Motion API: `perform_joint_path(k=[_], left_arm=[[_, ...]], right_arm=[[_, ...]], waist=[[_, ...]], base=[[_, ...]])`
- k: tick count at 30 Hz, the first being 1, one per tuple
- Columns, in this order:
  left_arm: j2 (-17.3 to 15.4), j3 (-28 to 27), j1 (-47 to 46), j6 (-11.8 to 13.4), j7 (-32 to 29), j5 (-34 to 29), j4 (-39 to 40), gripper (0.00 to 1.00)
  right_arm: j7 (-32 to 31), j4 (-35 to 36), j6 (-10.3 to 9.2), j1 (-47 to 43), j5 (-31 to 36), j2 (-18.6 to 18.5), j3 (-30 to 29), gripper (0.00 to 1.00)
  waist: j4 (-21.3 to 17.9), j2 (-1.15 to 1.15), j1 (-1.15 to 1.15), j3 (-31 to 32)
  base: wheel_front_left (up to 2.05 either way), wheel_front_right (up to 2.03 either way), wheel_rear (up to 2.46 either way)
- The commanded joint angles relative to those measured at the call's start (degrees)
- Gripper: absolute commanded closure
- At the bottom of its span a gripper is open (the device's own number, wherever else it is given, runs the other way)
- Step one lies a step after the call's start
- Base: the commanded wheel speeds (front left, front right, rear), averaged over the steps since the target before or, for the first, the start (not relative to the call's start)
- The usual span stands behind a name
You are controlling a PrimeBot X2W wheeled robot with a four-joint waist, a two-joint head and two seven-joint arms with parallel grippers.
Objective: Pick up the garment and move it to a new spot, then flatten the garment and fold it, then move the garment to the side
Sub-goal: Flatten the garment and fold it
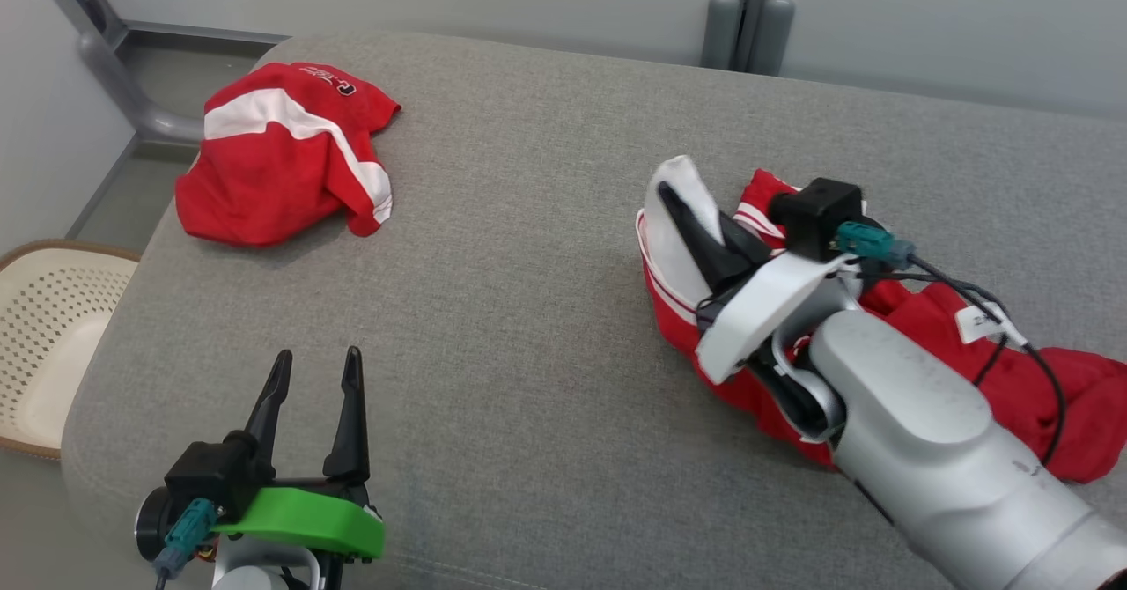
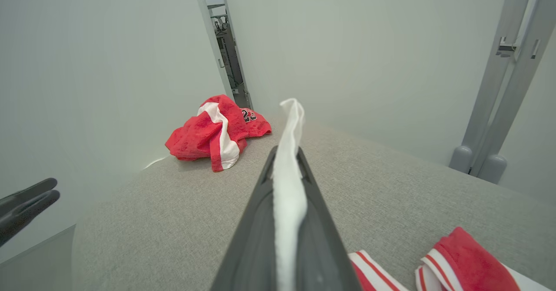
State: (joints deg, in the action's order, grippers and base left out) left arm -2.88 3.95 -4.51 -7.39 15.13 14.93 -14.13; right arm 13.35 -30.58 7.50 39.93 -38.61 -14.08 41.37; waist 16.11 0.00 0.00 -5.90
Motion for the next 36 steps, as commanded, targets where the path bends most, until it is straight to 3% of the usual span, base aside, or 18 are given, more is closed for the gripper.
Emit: perform_joint_path(k=[1, 6, 12, 13, 14, 17, 21, 30, 36], left_arm=[[-0.1, -0.2, -0.5, -0.2, 0.0, -0.1, 0.2, 0.0], [-0.1, -0.3, -0.1, -0.1, 0.0, 0.5, 0.5, 0.0], [0.0, 0.1, 0.6, 0.2, 0.0, 1.2, 0.5, 0.0], [0.0, 0.2, 0.6, 0.3, 0.0, 1.5, 0.4, 0.0], [0.0, 0.2, 0.6, 0.4, 0.0, 1.4, 0.4, 0.0], [0.0, -0.3, 0.8, 0.5, 0.0, 1.3, 0.5, 0.0], [-0.1, -0.6, 1.2, 0.7, 0.0, 0.7, 0.6, 0.0], [-0.1, -1.6, 2.1, 0.5, 0.0, -0.1, 1.2, 0.0], [-0.1, -1.4, 2.1, 0.3, 0.0, -0.3, 1.5, 0.0]], right_arm=[[0.8, 0.3, -0.02, 0.7, 1.3, 1.2, 0.7, 1.0], [1.6, -1.2, -0.02, -2.0, 3.9, 7.2, 6.5, 1.0], [1.6, -7.0, -0.03, -6.4, 1.8, 10.2, 15.4, 1.0], [0.6, -8.6, -0.01, -7.4, -0.2, 10.9, 18.7, 0.17], [0.8, -9.1, -0.02, -6.9, -1.3, 10.9, 19.6, 0.0], [1.3, -10.0, -0.03, -5.9, -3.2, 10.8, 20.5, 0.0], [1.9, -9.9, -0.03, -3.8, -4.2, 8.9, 16.9, 0.0], [1.8, -5.2, -0.02, -7.4, 0.7, -2.1, -2.9, 0.0], [1.9, -7.5, -0.02, -12.2, 2.1, -7.6, -11.3, 0.0]], waist=[[0.9, 0.0, 0.0, 0.1], [3.0, 0.0, 0.0, 0.2], [4.4, 0.0, 0.0, -0.1], [4.5, 0.0, 0.0, -0.1], [4.4, 0.0, 0.0, -0.1], [3.5, 0.0, 0.0, 0.1], [1.7, 0.0, 0.0, 0.7], [-2.7, 0.0, 0.0, 1.8], [-4.2, 0.0, 0.0, 1.4]], base=[[0.0, 0.0, 0.0], [0.0, 0.0, 0.0], [0.0, 0.0, 0.0], [0.0, 0.0, 0.0], [0.0, 0.0, 0.0], [0.0, 0.0, 0.0], [0.0, 0.0, 0.0], [0.0, 0.0, 0.0], [0.0, 0.0, 0.0]])
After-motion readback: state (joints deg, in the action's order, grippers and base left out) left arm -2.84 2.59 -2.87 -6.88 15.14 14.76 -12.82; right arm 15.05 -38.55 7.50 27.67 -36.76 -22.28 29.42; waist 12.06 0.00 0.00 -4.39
